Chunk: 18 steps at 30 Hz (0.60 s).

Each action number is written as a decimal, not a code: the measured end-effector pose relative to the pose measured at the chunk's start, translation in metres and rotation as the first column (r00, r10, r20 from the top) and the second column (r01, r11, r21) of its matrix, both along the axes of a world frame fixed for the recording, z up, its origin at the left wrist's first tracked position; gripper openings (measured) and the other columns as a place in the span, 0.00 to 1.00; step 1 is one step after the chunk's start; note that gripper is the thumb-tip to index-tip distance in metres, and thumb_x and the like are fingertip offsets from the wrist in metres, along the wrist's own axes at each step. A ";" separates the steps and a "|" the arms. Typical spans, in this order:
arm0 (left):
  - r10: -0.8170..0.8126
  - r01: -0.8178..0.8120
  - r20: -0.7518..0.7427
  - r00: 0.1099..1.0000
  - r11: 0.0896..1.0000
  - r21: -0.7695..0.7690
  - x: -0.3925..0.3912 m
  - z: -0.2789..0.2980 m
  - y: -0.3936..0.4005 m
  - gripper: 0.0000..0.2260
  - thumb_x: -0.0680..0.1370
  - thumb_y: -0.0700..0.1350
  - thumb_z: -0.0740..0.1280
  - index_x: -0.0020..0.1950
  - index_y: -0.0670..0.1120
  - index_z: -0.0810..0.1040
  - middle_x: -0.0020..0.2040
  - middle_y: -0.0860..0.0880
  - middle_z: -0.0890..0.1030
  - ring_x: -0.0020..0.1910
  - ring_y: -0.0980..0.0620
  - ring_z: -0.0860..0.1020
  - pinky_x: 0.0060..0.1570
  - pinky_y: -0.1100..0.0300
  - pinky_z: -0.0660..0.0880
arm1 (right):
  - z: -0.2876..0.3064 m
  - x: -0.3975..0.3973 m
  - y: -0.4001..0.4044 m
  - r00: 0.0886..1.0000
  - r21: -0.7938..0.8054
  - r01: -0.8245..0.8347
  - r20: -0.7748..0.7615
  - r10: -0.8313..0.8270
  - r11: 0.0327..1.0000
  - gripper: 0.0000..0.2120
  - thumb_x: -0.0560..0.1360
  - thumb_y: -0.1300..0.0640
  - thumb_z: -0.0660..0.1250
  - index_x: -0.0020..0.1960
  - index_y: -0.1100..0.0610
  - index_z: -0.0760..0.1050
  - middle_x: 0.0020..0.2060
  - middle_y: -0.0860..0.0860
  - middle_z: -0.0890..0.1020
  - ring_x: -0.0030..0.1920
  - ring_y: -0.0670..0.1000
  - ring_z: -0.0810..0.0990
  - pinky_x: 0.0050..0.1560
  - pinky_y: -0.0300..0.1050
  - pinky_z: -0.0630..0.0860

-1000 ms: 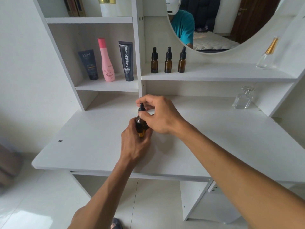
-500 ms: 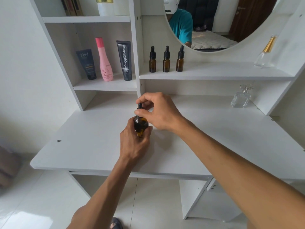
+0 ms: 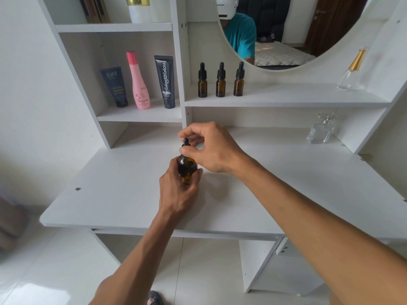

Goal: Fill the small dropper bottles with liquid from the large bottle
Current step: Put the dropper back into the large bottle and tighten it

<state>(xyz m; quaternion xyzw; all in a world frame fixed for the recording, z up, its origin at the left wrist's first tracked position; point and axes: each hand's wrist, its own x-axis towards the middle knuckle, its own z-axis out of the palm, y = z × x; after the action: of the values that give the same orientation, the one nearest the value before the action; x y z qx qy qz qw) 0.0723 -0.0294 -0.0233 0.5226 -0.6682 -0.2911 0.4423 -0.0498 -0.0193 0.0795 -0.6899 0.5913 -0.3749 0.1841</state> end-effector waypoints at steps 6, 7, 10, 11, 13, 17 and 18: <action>-0.001 0.001 -0.008 1.000 1.000 0.003 0.000 0.001 0.002 0.13 0.78 0.48 0.72 0.60 0.48 0.76 0.48 0.52 0.84 0.47 0.51 0.81 0.47 0.60 0.73 | -0.001 0.003 0.001 0.999 -0.028 0.035 0.001 -0.035 0.999 0.13 0.73 0.56 0.76 0.57 0.54 0.82 0.46 0.48 0.85 0.48 0.47 0.83 0.51 0.36 0.77; -0.001 0.001 -0.009 1.000 1.000 0.003 0.000 0.001 0.001 0.13 0.78 0.48 0.72 0.59 0.48 0.75 0.48 0.52 0.84 0.46 0.51 0.81 0.46 0.62 0.73 | -0.002 0.003 0.001 0.999 -0.028 0.040 0.001 -0.040 0.999 0.13 0.73 0.55 0.76 0.57 0.54 0.82 0.45 0.48 0.84 0.48 0.47 0.83 0.49 0.34 0.76; -0.008 0.008 -0.016 1.000 1.000 -0.001 0.000 0.001 0.001 0.13 0.78 0.48 0.72 0.61 0.48 0.76 0.47 0.52 0.84 0.46 0.52 0.82 0.43 0.64 0.73 | -0.003 0.002 0.001 1.000 0.014 0.004 0.010 -0.004 1.000 0.14 0.74 0.59 0.74 0.59 0.53 0.81 0.51 0.48 0.85 0.52 0.46 0.83 0.53 0.32 0.76; -0.010 0.010 -0.020 1.000 1.000 -0.002 0.000 0.002 0.002 0.14 0.78 0.47 0.72 0.61 0.48 0.76 0.48 0.52 0.84 0.46 0.52 0.81 0.44 0.62 0.73 | -0.003 0.003 0.001 1.000 0.022 -0.008 0.018 0.008 1.000 0.14 0.75 0.60 0.73 0.60 0.53 0.81 0.52 0.48 0.85 0.54 0.45 0.83 0.56 0.34 0.77; -0.008 0.008 -0.016 1.000 1.000 -0.001 0.000 0.003 0.002 0.14 0.78 0.47 0.72 0.62 0.47 0.76 0.48 0.52 0.83 0.46 0.52 0.81 0.45 0.62 0.73 | -0.004 0.004 0.001 1.000 0.007 0.013 0.025 -0.014 1.000 0.13 0.74 0.59 0.74 0.58 0.53 0.82 0.50 0.49 0.86 0.52 0.45 0.83 0.58 0.37 0.78; -0.007 0.007 -0.001 1.000 1.000 0.001 0.000 0.003 0.002 0.12 0.78 0.47 0.72 0.60 0.48 0.75 0.45 0.56 0.81 0.41 0.60 0.79 0.40 0.72 0.70 | -0.005 0.004 0.003 0.998 -0.007 0.058 0.036 -0.058 0.998 0.15 0.72 0.53 0.77 0.58 0.53 0.82 0.48 0.49 0.84 0.49 0.46 0.83 0.52 0.36 0.77; -0.009 0.009 -0.006 1.000 1.000 0.002 0.000 0.004 0.002 0.12 0.78 0.47 0.72 0.59 0.48 0.75 0.44 0.57 0.81 0.42 0.60 0.79 0.40 0.72 0.71 | -0.005 0.003 0.003 0.998 0.006 0.045 0.035 -0.045 0.999 0.15 0.73 0.54 0.76 0.59 0.53 0.81 0.51 0.49 0.84 0.50 0.46 0.83 0.53 0.36 0.77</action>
<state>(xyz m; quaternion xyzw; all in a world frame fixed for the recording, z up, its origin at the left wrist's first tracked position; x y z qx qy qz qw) 0.0727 -0.0270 -0.0197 0.5191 -0.6690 -0.2954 0.4424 -0.0467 -0.0166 0.0745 -0.6691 0.6044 -0.3896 0.1876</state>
